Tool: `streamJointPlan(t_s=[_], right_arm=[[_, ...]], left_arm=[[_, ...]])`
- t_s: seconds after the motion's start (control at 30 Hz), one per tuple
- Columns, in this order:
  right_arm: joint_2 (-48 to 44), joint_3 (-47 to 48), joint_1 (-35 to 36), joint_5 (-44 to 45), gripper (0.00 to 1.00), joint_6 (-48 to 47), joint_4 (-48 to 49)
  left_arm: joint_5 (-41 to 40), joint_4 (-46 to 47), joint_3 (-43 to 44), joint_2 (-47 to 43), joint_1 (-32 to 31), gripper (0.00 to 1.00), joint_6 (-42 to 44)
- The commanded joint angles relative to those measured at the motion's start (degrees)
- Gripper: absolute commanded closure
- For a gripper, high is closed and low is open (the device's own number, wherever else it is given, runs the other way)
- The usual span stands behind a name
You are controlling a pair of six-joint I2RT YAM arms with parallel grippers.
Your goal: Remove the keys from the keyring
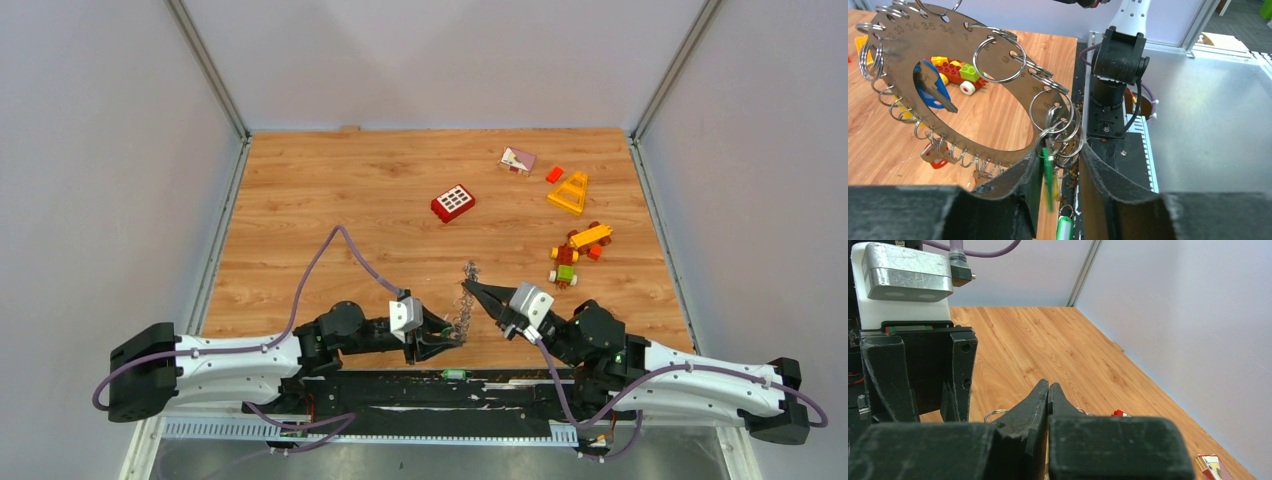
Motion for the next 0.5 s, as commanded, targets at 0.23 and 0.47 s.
streamJointPlan(t_s=[0.23,0.47], right_arm=[[-1.8,0.2,-0.2,0.3,1.00,0.5,5.2],[-2.0,-0.1,-0.2,0.5,1.00,0.8,5.4]], left_arm=[[2.2,-2.5,2.5,-2.3,-0.3,0.77,2.2],[2.8,-4.3,2.7,-3.0,-0.3,0.88,1.9]])
